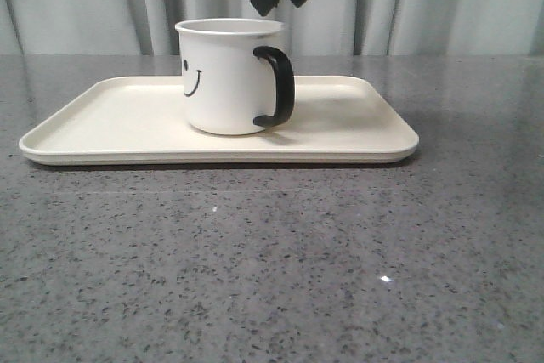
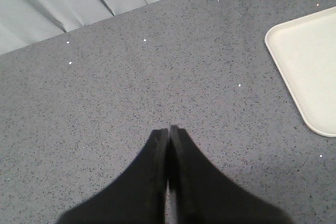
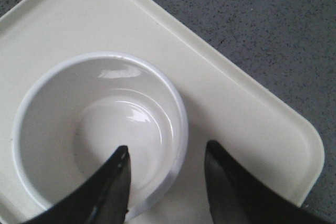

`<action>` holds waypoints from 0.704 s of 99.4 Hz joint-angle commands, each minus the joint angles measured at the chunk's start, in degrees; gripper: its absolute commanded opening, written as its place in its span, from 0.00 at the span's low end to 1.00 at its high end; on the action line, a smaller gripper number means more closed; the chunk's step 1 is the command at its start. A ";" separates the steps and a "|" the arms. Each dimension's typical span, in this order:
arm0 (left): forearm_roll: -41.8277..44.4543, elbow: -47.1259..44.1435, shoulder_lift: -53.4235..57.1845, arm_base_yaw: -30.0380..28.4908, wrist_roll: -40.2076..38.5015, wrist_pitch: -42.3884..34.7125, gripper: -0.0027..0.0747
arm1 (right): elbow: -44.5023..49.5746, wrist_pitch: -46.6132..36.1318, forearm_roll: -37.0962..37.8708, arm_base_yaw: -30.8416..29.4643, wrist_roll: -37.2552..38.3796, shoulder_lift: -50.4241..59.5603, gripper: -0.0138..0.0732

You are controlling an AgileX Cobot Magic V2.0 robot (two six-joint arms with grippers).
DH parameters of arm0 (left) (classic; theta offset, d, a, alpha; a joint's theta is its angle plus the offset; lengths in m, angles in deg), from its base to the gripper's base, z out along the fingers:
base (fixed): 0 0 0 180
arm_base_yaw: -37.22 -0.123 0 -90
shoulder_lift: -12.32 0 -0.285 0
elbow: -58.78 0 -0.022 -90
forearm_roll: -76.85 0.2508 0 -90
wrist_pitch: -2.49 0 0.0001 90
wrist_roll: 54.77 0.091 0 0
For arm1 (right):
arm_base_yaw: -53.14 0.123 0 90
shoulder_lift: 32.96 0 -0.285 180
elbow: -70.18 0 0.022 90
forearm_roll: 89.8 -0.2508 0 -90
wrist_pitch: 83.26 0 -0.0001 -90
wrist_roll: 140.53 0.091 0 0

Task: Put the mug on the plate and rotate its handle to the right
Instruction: 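Lower the right gripper into the mug and grip its rim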

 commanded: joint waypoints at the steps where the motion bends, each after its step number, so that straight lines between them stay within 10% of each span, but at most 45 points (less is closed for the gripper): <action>1: 1.81 1.25 -0.02 0.04 -0.70 -1.27 0.01 | -2.21 -3.14 0.18 -0.39 -0.19 2.26 0.56; 70: 1.81 1.25 -0.02 0.04 -0.70 -1.27 0.01 | -2.21 -1.87 0.18 -0.39 -0.10 -2.48 0.56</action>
